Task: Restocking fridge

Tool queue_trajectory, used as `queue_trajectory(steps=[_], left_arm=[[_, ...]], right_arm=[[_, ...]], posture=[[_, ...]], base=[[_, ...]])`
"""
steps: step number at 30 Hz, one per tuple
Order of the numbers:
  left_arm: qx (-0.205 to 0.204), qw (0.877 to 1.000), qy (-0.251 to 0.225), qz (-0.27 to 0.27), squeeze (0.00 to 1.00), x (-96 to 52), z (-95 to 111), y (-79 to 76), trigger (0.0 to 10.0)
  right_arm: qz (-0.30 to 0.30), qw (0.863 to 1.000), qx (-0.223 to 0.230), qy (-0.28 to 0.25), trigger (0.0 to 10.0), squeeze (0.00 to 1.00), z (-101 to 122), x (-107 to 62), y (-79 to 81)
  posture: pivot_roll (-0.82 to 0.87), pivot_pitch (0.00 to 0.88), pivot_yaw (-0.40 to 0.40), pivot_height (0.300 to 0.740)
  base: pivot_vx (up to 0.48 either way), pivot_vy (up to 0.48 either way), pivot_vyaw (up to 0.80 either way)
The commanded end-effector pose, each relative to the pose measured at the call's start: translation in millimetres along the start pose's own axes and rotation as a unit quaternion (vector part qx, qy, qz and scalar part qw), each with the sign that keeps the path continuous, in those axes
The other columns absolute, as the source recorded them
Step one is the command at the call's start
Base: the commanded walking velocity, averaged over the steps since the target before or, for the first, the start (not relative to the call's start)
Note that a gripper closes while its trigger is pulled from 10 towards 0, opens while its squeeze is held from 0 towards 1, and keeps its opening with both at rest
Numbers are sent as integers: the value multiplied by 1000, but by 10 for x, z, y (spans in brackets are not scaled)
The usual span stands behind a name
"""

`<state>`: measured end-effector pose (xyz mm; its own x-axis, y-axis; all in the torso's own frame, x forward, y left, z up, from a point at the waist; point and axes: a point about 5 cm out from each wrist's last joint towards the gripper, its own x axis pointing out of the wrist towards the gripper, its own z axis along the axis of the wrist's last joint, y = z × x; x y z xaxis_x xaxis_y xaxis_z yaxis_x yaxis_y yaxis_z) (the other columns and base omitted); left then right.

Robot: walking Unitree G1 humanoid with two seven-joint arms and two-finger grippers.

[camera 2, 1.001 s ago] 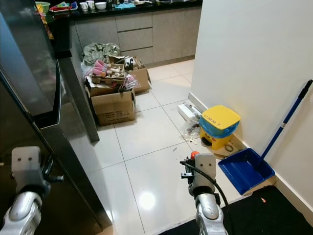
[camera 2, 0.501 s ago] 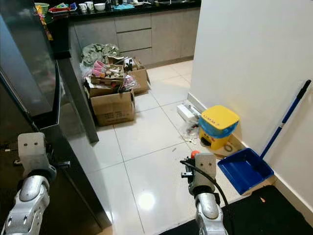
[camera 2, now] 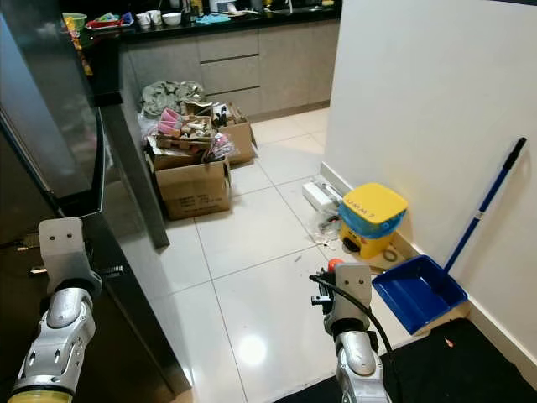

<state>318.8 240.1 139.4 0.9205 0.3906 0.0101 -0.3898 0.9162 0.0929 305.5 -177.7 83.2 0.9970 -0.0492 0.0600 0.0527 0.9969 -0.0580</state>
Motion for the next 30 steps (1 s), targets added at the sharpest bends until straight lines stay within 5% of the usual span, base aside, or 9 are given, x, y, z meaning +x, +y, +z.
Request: queue_trajectory(steps=[1,19,20,30], left_arm=[[12,999,-1,35,0,53,4,208,10000],[-8,1000,1,18,0,146,-16,46,10000],[-9,1000,0,17,949,160,-8,32,10000],[-18,1000,-10,-5,1000,202,37,-18,10000]], right_arm=[[-1,1000,2,-2,10000,0,-4,-19,-1],[-2,1000,3,0,10000,0,-9,-24,7],[-2,1000,3,-1,10000,0,-8,-23,8],[-2,1000,2,-1,10000,0,-9,-27,12]], posture=[[-79,91,67,740],[-82,95,70,740],[-82,95,70,740],[-86,92,71,740]], base=[[0,0,0],[0,0,0],[0,0,0],[0,0,0]])
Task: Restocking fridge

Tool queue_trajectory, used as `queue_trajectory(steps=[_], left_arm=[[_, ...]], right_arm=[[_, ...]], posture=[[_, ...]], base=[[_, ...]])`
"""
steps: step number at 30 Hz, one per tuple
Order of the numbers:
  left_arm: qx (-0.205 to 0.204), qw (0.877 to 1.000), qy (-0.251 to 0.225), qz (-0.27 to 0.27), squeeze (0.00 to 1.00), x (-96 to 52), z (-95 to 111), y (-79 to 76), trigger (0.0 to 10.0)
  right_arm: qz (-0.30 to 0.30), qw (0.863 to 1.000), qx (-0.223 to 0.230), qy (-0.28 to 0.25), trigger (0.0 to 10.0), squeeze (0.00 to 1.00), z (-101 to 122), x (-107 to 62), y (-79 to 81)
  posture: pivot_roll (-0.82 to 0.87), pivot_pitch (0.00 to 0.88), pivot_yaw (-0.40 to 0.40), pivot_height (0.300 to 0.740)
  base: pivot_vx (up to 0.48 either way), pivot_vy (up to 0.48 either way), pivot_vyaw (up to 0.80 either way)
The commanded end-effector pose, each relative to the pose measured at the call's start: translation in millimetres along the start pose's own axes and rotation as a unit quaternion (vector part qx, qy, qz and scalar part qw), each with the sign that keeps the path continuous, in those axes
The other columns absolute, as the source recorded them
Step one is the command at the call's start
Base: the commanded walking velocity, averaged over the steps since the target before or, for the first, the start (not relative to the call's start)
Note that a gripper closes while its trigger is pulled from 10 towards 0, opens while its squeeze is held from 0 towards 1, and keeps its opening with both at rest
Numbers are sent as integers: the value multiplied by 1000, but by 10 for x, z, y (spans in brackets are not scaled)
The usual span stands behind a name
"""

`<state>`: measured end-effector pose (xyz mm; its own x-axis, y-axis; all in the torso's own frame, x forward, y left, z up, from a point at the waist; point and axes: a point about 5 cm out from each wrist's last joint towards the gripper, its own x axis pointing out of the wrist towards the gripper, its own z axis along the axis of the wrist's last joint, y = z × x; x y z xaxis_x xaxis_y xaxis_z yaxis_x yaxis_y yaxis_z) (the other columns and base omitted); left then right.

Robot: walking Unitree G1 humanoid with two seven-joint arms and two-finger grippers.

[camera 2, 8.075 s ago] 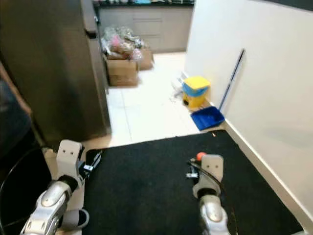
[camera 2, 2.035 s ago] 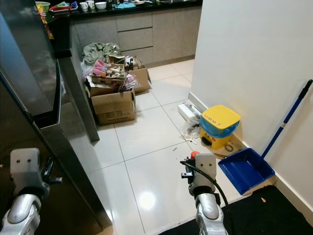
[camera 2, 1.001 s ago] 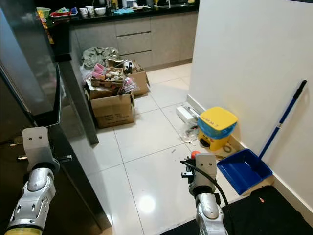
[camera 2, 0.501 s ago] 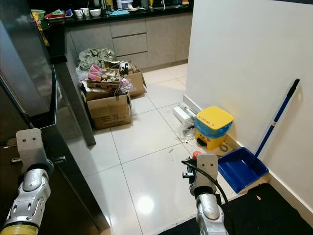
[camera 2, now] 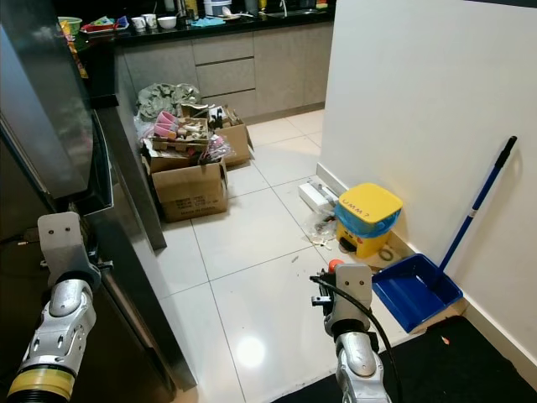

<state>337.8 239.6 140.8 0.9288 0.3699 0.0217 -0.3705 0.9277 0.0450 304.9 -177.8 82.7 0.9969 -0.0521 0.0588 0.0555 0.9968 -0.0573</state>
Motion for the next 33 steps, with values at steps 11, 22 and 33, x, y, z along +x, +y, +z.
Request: queue_trajectory(steps=[11,22,33], left_arm=[[-18,994,11,-106,1000,-45,-9,-234,10000],[-43,965,9,-257,0,-382,73,-1209,10000],[-40,920,-20,-389,0,-557,396,-1367,10000]], right_arm=[[-1,1000,2,-1,10000,0,-10,-27,7],[0,1000,2,-1,10000,0,-6,-28,6],[-3,1000,1,-2,10000,0,-4,-48,-1]], posture=[[-81,94,71,740],[-86,96,68,740],[-86,110,76,740]], base=[[0,0,0],[0,0,0],[0,0,0]])
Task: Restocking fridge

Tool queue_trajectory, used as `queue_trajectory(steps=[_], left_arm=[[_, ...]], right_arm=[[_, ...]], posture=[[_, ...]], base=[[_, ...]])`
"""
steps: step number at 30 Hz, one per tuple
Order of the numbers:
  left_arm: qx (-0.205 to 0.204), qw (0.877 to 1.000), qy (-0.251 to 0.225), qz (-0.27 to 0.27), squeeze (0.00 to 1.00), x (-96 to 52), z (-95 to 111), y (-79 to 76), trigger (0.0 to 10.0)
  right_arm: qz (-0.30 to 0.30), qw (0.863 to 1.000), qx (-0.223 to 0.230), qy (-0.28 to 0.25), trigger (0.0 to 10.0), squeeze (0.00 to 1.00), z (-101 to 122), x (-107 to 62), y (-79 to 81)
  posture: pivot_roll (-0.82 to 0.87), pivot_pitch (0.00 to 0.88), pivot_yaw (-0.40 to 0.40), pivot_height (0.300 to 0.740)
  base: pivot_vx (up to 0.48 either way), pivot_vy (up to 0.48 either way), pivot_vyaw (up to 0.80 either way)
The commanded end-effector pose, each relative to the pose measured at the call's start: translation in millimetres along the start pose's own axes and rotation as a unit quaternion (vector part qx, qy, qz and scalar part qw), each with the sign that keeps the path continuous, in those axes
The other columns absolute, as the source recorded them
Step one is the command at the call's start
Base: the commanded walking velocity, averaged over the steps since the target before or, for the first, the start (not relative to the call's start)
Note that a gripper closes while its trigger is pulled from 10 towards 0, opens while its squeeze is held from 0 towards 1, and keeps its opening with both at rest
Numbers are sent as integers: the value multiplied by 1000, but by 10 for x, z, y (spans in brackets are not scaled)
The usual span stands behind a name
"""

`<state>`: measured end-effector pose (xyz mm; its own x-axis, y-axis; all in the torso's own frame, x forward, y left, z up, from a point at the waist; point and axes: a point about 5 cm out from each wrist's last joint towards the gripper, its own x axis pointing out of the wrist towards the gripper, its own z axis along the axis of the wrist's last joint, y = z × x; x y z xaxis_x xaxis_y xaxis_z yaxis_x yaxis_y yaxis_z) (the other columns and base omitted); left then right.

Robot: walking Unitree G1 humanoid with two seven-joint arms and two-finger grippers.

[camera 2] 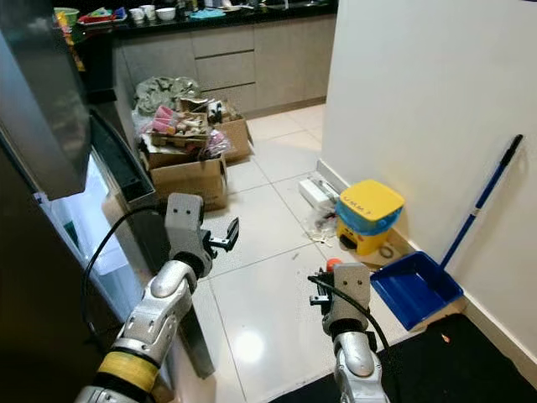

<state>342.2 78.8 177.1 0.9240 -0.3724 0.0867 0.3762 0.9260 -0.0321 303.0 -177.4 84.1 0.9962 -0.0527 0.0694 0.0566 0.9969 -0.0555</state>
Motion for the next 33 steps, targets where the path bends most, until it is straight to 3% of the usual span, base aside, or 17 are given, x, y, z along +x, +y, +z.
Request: queue_trajectory(steps=[1,4,5,9,15,17,21,23,33], left_arm=[[17,999,22,-36,0,-162,-21,109,10000],[40,996,39,-66,0,-396,-22,248,10000],[40,996,39,-66,0,-396,-22,248,10000],[62,996,63,-14,0,-674,-61,561,10000],[69,994,56,60,0,-678,-48,680,10000],[71,989,56,120,0,-614,-31,761,10000],[83,984,55,149,0,-590,-5,830,10000],[85,976,46,196,0,-581,31,941,10000],[87,957,44,272,0,-525,12,1106,10000]], right_arm=[[-2,1000,1,4,10000,0,-23,-33,-6],[1,1000,1,7,10000,0,-33,-43,3],[1,1000,1,7,10000,0,-33,-43,3],[39,999,0,13,10000,0,-49,-43,103],[48,999,-1,12,10000,0,-33,-25,126],[46,999,-1,9,10000,0,-14,-20,110],[42,999,-1,8,10000,0,-10,-31,87],[39,999,-2,10,10000,0,-22,-49,58],[34,999,-2,9,10000,0,-8,-44,41]], posture=[[-86,110,76,740],[-75,116,75,740],[-75,116,75,740],[-57,122,73,740],[-49,125,69,740],[-68,128,72,740],[-75,131,75,740],[-79,133,74,740],[-90,131,79,740]], base=[[0,0,0],[0,0,0],[0,0,0],[0,0,0],[0,0,0],[0,0,0],[0,0,0],[0,0,0],[0,0,0]])
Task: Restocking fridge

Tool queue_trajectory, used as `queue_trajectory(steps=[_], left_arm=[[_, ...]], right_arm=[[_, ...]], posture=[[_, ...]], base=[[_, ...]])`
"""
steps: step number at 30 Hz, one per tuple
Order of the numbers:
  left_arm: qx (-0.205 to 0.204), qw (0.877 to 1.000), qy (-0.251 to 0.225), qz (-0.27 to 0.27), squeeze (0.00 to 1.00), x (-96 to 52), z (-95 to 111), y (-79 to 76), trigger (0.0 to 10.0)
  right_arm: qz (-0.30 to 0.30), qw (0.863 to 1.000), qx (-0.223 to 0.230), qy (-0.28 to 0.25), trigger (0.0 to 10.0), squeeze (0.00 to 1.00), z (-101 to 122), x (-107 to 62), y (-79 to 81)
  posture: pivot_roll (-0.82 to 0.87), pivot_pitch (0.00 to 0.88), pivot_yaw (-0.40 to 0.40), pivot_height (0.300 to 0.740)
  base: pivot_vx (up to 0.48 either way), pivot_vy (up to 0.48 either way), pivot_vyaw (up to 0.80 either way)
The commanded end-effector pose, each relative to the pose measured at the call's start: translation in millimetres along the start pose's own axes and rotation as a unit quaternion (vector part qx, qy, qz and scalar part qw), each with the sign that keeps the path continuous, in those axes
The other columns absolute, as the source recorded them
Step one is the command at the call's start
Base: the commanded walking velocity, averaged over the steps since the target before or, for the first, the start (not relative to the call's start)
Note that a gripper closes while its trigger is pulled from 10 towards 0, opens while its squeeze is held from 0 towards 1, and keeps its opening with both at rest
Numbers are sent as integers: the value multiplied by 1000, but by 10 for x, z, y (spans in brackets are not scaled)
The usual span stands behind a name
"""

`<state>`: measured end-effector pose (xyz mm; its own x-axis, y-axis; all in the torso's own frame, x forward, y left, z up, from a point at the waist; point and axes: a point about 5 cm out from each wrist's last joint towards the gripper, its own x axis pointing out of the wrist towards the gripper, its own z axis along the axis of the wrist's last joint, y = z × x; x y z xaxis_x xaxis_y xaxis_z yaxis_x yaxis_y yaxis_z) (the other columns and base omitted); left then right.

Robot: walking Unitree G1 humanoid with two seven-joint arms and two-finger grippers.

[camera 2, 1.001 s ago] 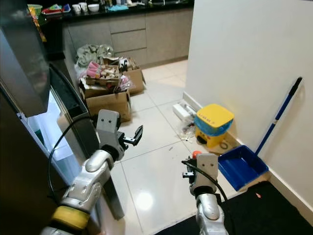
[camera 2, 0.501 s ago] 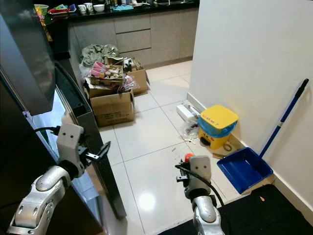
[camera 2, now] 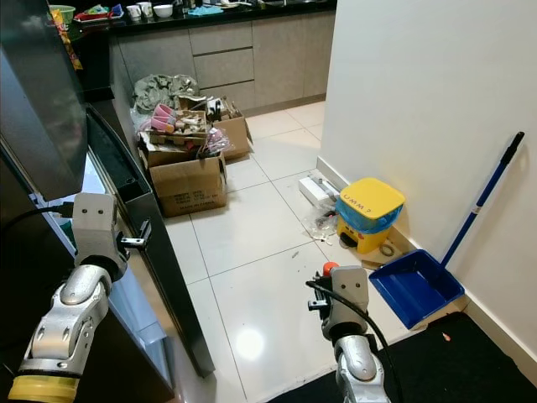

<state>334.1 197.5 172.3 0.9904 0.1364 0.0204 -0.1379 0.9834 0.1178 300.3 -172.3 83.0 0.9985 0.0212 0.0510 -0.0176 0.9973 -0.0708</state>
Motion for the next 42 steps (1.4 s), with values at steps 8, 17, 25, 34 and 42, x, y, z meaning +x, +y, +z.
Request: queue_trajectory(steps=[8,17,25,34,42], left_arm=[[-16,1000,16,-3,0,88,-78,-50,10000],[-26,993,8,-117,0,128,-36,-313,10000],[-53,980,-8,-194,0,171,92,-664,10000],[-76,976,-16,-202,0,126,360,-1540,10000],[-147,914,-77,-369,0,-131,888,-2183,10000]], right_arm=[[-4,1000,2,3,10000,0,-8,-23,-16],[-10,1000,0,2,10000,0,4,-27,-53],[-12,1000,-1,3,10000,0,3,-24,-61],[-19,1000,1,2,10000,0,12,-29,-82],[-18,1000,3,1,10000,0,22,-30,-66]], posture=[[-95,128,78,740],[-105,127,79,740],[-107,129,77,740],[-107,137,84,740],[-105,140,81,740]], base=[[0,0,0],[0,0,0],[0,0,0],[0,0,0],[0,0,0]])
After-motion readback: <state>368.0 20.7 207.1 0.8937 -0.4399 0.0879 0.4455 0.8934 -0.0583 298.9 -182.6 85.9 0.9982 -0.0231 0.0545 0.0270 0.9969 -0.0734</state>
